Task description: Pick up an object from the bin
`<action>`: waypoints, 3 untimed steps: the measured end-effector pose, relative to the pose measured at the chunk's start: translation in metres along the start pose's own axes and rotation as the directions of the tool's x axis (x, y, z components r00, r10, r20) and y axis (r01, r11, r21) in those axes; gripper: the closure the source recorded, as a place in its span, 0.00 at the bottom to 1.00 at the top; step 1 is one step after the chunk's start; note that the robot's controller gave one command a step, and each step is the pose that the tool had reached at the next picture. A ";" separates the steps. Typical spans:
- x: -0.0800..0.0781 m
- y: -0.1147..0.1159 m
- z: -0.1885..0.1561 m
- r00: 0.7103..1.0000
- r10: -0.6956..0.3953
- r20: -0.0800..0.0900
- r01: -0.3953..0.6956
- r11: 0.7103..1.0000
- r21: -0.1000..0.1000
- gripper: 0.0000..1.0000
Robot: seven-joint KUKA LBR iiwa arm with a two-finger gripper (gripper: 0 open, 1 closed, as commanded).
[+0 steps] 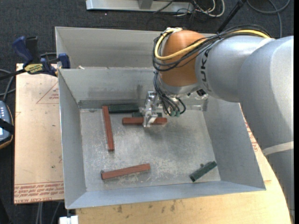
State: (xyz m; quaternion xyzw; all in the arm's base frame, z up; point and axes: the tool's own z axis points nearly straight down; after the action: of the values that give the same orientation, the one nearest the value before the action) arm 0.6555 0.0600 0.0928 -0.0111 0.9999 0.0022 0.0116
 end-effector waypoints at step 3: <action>0.018 -0.001 -0.094 1.000 0.004 -0.025 -0.004 1.000 0.003 1.00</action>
Offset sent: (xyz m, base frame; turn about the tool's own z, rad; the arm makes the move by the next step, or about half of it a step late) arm -0.0201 -0.0052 0.0376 0.0035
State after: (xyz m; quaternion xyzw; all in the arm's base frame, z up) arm 0.6359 0.0584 0.1868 -0.0089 1.0000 0.0005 -0.0009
